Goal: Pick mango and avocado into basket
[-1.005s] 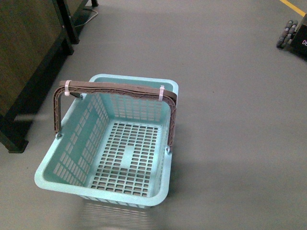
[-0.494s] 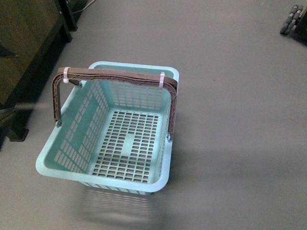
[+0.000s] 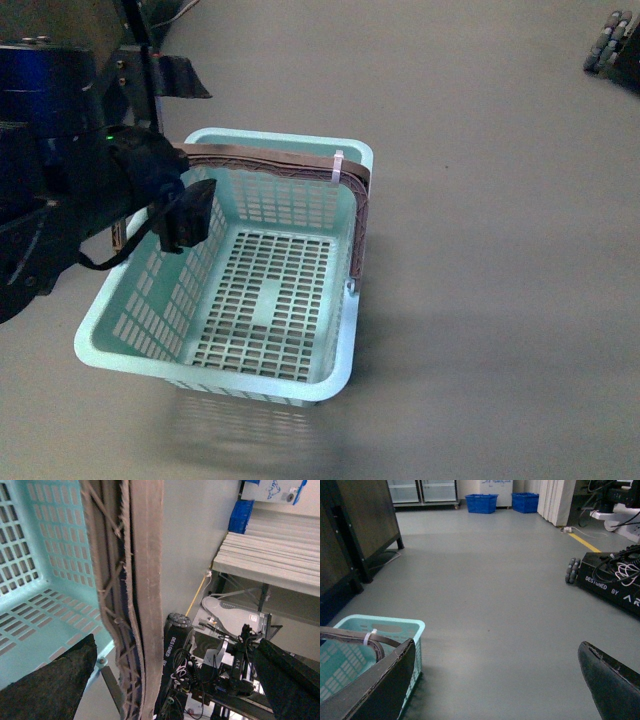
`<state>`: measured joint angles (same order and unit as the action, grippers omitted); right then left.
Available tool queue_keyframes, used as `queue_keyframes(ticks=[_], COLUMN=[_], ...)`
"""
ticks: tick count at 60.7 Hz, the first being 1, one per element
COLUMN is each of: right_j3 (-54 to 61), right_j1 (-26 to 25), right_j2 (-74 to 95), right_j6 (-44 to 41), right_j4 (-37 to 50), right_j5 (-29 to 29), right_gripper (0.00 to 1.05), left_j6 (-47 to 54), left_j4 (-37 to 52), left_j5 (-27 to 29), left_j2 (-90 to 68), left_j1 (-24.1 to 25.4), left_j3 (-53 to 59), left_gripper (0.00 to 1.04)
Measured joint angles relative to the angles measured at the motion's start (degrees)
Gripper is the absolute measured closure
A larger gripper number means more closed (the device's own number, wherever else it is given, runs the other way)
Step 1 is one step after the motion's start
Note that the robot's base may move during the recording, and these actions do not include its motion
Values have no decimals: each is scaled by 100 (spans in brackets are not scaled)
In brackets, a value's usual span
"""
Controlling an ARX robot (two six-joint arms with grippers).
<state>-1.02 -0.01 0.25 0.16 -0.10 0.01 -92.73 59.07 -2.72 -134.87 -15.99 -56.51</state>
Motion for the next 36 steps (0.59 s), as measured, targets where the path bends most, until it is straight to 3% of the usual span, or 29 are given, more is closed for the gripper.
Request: queue_keyframes(ticks=[30, 36], right_j3=[0, 0], right_j1=[0, 0], right_j2=[0, 0], right_j6=[0, 2], right_j4=[0, 0], right_j5=[0, 0], right_gripper=[9, 9], left_j6=[35, 70], left_j4=[-284, -286], left_j5=[527, 619], left_j2=[-872, -872], left_j1=[-236, -251], left_j3=[-1353, -1375], left_gripper=[9, 28])
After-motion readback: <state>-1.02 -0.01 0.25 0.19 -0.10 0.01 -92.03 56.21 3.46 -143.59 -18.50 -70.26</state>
